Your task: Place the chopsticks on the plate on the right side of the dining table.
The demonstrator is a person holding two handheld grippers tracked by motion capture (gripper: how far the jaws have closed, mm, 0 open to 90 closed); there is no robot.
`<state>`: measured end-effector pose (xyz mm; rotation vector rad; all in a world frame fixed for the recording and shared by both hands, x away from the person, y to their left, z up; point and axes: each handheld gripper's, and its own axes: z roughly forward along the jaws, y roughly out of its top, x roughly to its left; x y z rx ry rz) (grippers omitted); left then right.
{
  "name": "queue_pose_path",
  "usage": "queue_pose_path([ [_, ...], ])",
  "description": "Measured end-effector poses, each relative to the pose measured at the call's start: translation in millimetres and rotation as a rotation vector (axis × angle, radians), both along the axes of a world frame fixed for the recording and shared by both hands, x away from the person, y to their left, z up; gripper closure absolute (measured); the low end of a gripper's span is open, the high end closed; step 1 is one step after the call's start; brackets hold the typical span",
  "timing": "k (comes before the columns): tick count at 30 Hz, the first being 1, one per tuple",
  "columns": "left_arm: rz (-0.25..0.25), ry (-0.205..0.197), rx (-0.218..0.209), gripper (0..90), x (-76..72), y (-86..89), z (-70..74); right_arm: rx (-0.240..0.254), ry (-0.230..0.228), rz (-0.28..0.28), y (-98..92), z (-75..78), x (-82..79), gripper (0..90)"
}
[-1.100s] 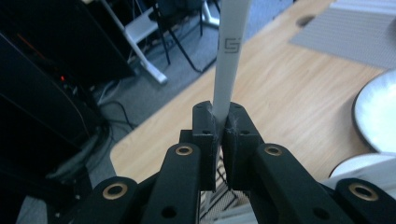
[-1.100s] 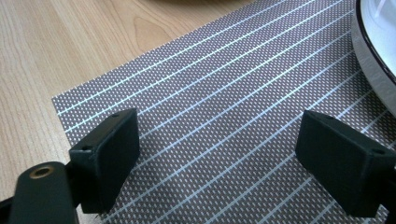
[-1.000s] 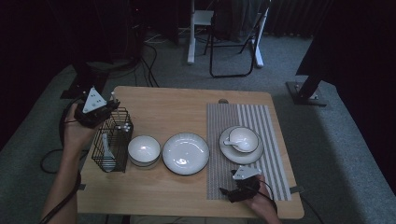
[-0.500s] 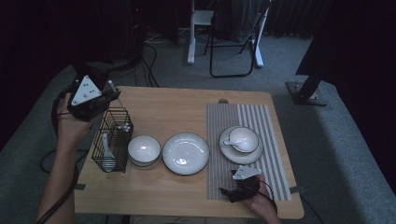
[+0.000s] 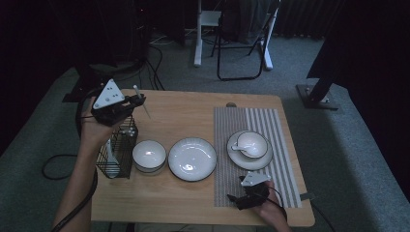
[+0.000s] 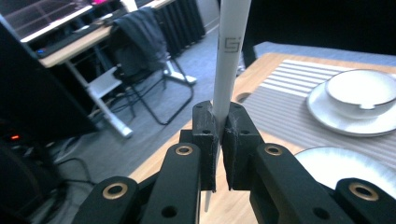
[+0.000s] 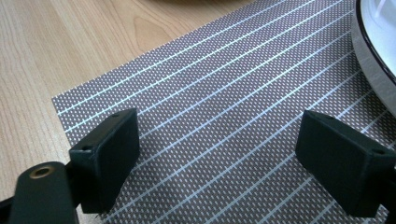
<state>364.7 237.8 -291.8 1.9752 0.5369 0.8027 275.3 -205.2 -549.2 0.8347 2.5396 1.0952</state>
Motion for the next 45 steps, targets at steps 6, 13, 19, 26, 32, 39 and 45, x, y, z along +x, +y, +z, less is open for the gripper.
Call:
queue_pose_path([
  [6, -0.037, 0.034, -0.011, 84.9, 1.8, -16.2, -10.6, 0.000, 0.000, 0.000, 0.0, 0.0, 0.0, 13.7],
  [13, -0.074, 0.067, -0.033, 84.9, 1.8, -27.5, -19.2, 0.000, 0.000, 0.000, 0.0, 0.0, 0.0, 13.7],
  [19, -0.097, 0.084, -0.020, 84.9, 0.4, -38.6, -22.7, 0.000, 0.000, 0.000, 0.0, 0.0, 0.0, 13.6],
  [26, -0.134, 0.101, -0.029, 84.9, -0.3, -51.6, -24.6, 0.000, 0.000, 0.000, 0.0, 0.0, 0.0, 13.7],
  [32, -0.159, 0.115, -0.023, 84.9, -1.4, -60.8, -28.0, 0.000, 0.001, -0.001, 0.0, 0.0, 0.1, 13.7],
  [39, -0.189, 0.129, -0.012, 84.9, -1.8, -72.4, -32.3, 0.002, 0.000, -0.002, -0.1, 0.1, -0.2, 14.3],
  [45, -0.206, 0.142, -0.008, 84.9, -0.6, -78.6, -37.3, 0.030, 0.007, -0.022, -3.9, 1.1, 0.9, 21.7],
])
